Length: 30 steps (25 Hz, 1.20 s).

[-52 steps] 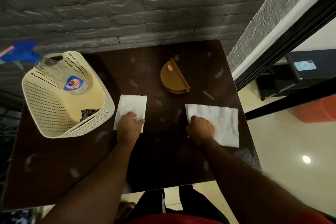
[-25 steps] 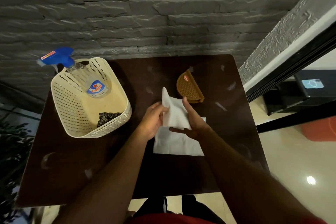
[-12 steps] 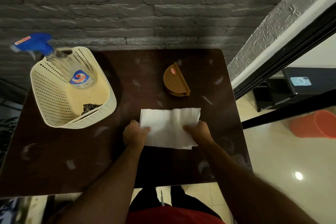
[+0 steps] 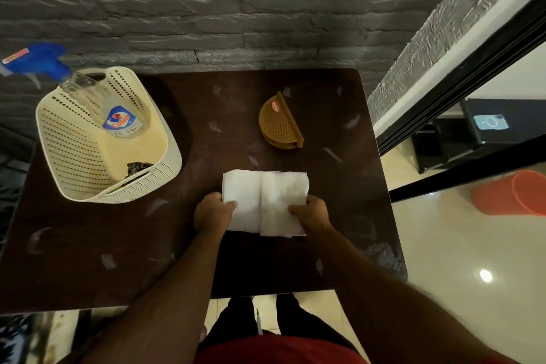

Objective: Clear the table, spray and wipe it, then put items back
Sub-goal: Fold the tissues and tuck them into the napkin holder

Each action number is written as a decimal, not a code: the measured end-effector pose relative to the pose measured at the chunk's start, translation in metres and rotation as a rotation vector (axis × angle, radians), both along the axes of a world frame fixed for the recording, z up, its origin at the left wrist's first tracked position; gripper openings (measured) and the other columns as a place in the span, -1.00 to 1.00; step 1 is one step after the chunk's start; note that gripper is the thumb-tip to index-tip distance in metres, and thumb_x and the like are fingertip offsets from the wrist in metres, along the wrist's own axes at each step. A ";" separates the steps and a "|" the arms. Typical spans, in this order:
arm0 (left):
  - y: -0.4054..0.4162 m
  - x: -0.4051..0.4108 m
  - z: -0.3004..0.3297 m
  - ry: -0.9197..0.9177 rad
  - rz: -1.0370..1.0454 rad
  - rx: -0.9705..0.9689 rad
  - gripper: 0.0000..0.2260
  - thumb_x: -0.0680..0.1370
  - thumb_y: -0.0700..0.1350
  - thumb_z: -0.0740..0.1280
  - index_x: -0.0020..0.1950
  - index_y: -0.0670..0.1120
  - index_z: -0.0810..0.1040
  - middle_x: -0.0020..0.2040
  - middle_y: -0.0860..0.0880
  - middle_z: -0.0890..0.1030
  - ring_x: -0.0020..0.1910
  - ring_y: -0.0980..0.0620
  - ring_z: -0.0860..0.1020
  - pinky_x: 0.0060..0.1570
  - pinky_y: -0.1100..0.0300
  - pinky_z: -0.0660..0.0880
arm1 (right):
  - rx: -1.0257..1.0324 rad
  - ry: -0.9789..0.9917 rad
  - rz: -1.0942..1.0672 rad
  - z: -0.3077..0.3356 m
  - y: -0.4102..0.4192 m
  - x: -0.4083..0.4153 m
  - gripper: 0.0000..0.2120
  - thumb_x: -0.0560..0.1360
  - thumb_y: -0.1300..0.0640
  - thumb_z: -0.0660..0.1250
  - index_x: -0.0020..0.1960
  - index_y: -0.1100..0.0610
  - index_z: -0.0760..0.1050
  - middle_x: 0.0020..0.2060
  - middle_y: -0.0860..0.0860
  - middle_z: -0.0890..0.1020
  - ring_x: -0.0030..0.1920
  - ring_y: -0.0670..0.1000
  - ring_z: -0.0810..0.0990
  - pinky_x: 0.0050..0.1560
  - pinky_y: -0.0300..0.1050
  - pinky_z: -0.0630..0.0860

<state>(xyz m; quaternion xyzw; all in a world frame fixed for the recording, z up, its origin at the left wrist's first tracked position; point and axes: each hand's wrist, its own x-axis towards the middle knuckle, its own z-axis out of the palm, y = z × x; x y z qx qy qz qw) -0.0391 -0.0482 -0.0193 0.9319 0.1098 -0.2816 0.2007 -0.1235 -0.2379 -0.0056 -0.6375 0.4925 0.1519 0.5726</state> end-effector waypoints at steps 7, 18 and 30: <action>0.002 -0.003 0.001 -0.057 0.005 -0.090 -0.71 0.49 0.03 0.42 0.05 -0.17 0.57 0.03 -0.15 0.62 -0.02 -0.14 0.57 -0.16 0.09 0.41 | -0.111 0.018 0.167 0.001 -0.007 0.005 -0.56 0.44 0.22 0.44 0.28 0.19 0.44 0.19 0.12 0.59 0.13 0.11 0.59 0.04 -0.02 0.56; 0.002 -0.012 0.015 -0.231 -0.150 -0.200 -0.71 0.49 0.00 0.41 0.15 -0.11 0.58 0.00 -0.11 0.67 -0.03 -0.16 0.61 -0.17 0.14 0.44 | -0.476 -0.091 1.000 0.001 0.044 0.027 -0.57 0.55 0.02 0.29 0.39 0.04 0.34 0.25 0.11 0.54 0.19 0.12 0.55 0.20 0.01 0.51; -0.076 -0.039 0.045 -0.216 -0.440 -0.204 -0.73 0.60 -0.01 0.24 0.30 0.05 0.47 0.09 -0.01 0.60 0.08 -0.03 0.57 -0.10 0.14 0.48 | 0.105 -0.141 0.129 0.021 0.001 0.020 -0.61 0.56 -0.23 0.15 0.00 0.07 0.53 -0.13 0.09 0.65 -0.09 0.10 0.66 -0.17 0.03 0.62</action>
